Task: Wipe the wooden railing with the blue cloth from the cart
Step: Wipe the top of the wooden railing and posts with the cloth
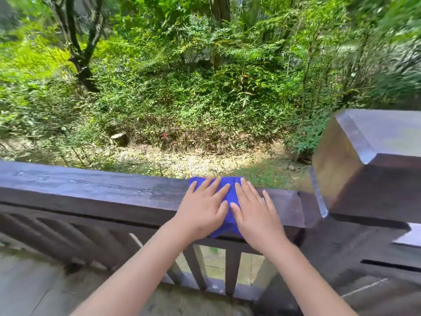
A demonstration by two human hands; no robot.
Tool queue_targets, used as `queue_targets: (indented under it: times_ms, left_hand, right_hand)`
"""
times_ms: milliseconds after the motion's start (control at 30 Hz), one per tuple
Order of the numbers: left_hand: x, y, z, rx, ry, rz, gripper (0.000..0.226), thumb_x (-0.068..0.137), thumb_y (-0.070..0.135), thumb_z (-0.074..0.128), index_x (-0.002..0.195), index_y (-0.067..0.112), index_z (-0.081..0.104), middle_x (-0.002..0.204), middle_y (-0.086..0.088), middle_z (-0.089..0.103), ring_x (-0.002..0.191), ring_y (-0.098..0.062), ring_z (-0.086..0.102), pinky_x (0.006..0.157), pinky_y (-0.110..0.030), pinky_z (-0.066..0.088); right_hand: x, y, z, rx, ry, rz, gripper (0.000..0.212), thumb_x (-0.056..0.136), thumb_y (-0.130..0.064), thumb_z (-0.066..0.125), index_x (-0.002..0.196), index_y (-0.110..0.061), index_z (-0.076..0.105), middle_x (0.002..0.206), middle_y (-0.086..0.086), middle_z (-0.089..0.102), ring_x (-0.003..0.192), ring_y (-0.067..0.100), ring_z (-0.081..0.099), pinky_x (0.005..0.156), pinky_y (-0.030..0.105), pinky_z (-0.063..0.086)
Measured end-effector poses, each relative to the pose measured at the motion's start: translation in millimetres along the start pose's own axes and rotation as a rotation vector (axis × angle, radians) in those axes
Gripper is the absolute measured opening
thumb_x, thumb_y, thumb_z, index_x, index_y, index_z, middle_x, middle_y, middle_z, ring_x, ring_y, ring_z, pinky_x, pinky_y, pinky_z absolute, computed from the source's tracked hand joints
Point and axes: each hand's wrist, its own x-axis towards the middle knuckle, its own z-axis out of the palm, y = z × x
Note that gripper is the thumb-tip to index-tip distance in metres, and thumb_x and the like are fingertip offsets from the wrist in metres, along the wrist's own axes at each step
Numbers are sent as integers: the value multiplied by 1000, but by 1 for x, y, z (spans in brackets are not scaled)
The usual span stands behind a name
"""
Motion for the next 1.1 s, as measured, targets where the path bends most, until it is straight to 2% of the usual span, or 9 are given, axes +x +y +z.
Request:
queue_targets:
  times_ms: [100, 200, 467, 600, 833, 967, 1100]
  left_hand:
    - [8, 31, 12, -50, 58, -90, 50, 91, 54, 20, 139, 43, 15, 156, 2, 14, 143, -22, 8, 111, -61, 3]
    - [10, 47, 22, -10, 124, -150, 51, 89, 58, 23, 138, 48, 16, 156, 3, 14, 143, -25, 7, 108, -66, 0]
    - [0, 23, 15, 0, 217, -110, 61, 77, 61, 25, 134, 41, 35, 149, 6, 35, 140, -17, 23, 111, -57, 13]
    - [-10, -5, 11, 3, 258, -140, 60, 78, 59, 27, 133, 39, 39, 146, 5, 41, 139, -18, 27, 112, -52, 21]
    - [-31, -69, 1, -4, 340, -158, 56, 79, 52, 35, 128, 29, 50, 139, 2, 50, 133, -20, 38, 108, -51, 27]
    - [-45, -129, -9, 16, 375, -155, 53, 79, 48, 37, 126, 27, 52, 137, 2, 53, 129, -21, 44, 106, -50, 32]
    - [-65, -207, -22, 9, 378, -161, 53, 81, 46, 35, 128, 27, 50, 139, 3, 49, 132, -19, 40, 108, -47, 28]
  right_hand:
    - [-7, 27, -13, 10, 18, 73, 52, 96, -39, 23, 145, -21, 13, 158, 1, 10, 144, 12, 6, 117, 39, 6]
    - [-9, 38, -14, -52, 88, 136, 52, 96, -37, 24, 143, -17, 17, 157, 4, 14, 144, 14, 8, 117, 38, 8]
    - [-8, 28, -1, -123, 127, 132, 63, 93, -49, 23, 143, -11, 19, 155, 13, 17, 144, 23, 12, 117, 43, 10]
    - [4, 3, 5, -102, 69, 34, 66, 91, -54, 17, 144, -14, 16, 156, 11, 15, 144, 22, 8, 117, 45, 6]
    - [31, -57, 21, -66, 9, -66, 64, 93, -51, 18, 144, -13, 16, 156, 15, 14, 144, 25, 7, 117, 45, 4]
    - [56, -111, 40, -45, -8, -120, 62, 93, -49, 18, 143, -12, 18, 155, 14, 15, 144, 24, 6, 117, 44, 2]
    - [84, -179, 65, -74, -2, -150, 64, 92, -51, 18, 143, -12, 20, 152, 17, 23, 143, 28, 12, 116, 48, 6]
